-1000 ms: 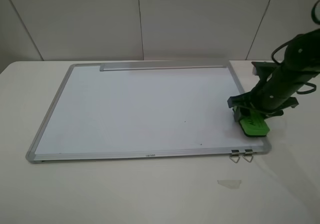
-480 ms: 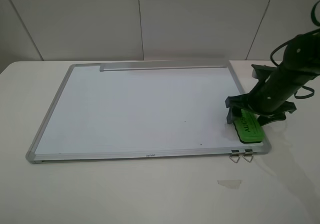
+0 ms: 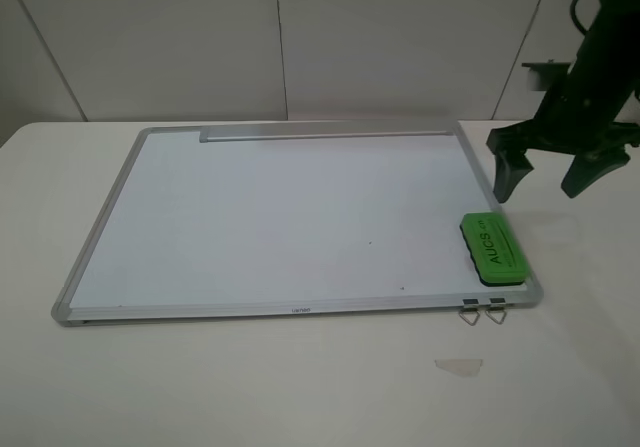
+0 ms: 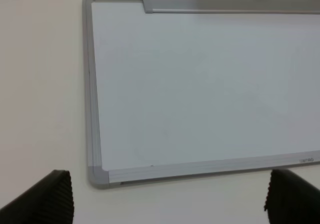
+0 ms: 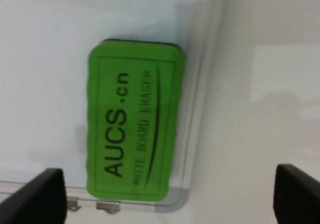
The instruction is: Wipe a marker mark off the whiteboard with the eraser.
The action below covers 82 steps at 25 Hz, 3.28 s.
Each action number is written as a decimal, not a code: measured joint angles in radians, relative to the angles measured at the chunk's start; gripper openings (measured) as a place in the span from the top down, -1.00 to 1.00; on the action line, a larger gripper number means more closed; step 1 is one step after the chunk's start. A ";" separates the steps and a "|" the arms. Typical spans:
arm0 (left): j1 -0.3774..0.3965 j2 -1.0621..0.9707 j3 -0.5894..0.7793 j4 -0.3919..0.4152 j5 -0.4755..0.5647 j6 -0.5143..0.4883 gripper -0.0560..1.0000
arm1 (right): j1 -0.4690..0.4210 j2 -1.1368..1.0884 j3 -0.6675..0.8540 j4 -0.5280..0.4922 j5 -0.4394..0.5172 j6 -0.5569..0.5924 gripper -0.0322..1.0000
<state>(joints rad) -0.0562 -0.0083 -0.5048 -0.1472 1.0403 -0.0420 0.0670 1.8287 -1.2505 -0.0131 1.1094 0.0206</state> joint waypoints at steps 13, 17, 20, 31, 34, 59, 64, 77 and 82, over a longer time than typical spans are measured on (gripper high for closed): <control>0.000 0.000 0.000 0.000 0.000 0.000 -0.58 | -0.202 -0.154 -0.001 -0.013 0.104 0.006 -0.66; 0.000 0.000 0.000 0.000 0.000 0.000 -0.58 | -0.150 -0.329 0.098 -0.001 0.108 0.006 -0.66; 0.000 0.000 0.000 0.000 0.000 0.000 -0.58 | -0.108 -0.484 0.169 0.013 0.108 0.004 -0.66; 0.000 0.000 0.000 0.000 0.000 0.000 -0.58 | 0.016 -1.122 0.470 0.023 0.037 0.007 -0.66; 0.000 0.000 0.000 0.000 0.000 0.000 -0.58 | 0.016 -1.288 0.543 0.022 0.005 0.007 -0.66; 0.000 0.000 0.000 0.000 0.000 0.000 -0.58 | 0.016 -1.832 0.723 0.013 -0.051 -0.038 -0.66; 0.000 0.000 0.000 0.000 0.000 0.000 -0.58 | 0.016 -1.832 0.723 0.013 -0.051 -0.037 -0.66; 0.000 0.000 0.000 0.000 0.000 0.000 -0.58 | 0.016 -1.832 0.723 0.013 -0.051 -0.037 -0.66; 0.000 0.000 0.000 0.000 0.000 0.000 -0.58 | 0.016 -1.832 0.723 0.013 -0.051 -0.037 -0.66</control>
<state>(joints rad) -0.0562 -0.0083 -0.5048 -0.1472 1.0403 -0.0420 0.0832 -0.0037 -0.5276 0.0000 1.0587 -0.0165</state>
